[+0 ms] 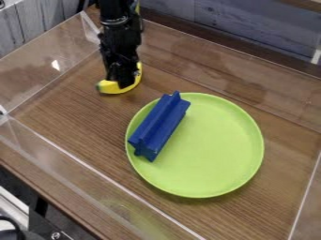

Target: Put the banana in the green plate

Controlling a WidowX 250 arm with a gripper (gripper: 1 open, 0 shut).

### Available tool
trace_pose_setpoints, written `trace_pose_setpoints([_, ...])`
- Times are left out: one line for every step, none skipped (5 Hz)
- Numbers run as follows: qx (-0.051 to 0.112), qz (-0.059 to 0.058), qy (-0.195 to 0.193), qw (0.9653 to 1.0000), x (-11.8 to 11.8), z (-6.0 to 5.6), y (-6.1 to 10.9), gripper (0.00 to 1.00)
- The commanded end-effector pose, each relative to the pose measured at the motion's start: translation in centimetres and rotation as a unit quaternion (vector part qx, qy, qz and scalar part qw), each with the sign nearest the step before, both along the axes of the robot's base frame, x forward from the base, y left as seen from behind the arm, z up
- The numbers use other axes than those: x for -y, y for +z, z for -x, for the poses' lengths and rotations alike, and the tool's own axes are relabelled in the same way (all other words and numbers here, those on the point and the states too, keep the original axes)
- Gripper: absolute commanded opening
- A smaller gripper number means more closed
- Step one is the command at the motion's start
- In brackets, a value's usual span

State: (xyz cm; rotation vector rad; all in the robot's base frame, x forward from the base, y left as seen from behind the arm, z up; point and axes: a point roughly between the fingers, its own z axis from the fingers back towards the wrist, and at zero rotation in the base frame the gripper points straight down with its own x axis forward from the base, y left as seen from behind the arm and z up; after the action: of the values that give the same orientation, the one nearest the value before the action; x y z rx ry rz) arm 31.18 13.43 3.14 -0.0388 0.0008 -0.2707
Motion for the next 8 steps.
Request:
trace_pose_setpoints([0.016,-0.005,-0.011,0.9998,1.4,0.2,1.7,0.00])
trace_pose_setpoints([0.016,-0.004,-0.020,0.9997,2.7,0.7,2.1,0.00])
trace_pose_setpoints([0.017,-0.002,-0.019,0.9997,3.1,0.9,1.7,0.00])
trace_pose_setpoints([0.017,0.000,-0.016,0.9997,3.6,1.1,1.4,0.00])
trace_pose_setpoints([0.017,0.001,0.018,0.9997,3.0,0.2,1.6,0.00])
trace_pose_setpoints([0.018,0.003,0.052,0.9985,2.4,-0.7,1.9,0.00])
trace_pose_setpoints([0.017,0.005,0.046,0.9988,2.6,-1.3,1.4,0.00])
trace_pose_setpoints([0.015,0.006,0.040,0.9991,2.7,-1.9,0.8,0.00])
